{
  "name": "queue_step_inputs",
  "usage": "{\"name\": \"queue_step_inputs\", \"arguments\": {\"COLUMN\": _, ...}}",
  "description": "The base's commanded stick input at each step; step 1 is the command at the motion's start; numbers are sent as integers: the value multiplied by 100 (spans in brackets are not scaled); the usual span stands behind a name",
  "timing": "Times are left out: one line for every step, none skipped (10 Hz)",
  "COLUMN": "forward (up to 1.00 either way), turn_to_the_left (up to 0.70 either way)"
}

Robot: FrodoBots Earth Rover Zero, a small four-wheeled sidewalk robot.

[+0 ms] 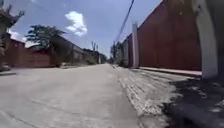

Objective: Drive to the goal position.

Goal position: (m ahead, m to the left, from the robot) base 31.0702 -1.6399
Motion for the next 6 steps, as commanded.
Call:
{"name": "queue_step_inputs", "arguments": {"forward": 100, "turn_to_the_left": 0}}
{"name": "queue_step_inputs", "arguments": {"forward": 100, "turn_to_the_left": 0}}
{"name": "queue_step_inputs", "arguments": {"forward": 100, "turn_to_the_left": 0}}
{"name": "queue_step_inputs", "arguments": {"forward": 100, "turn_to_the_left": 0}}
{"name": "queue_step_inputs", "arguments": {"forward": 100, "turn_to_the_left": -2}}
{"name": "queue_step_inputs", "arguments": {"forward": 100, "turn_to_the_left": -2}}
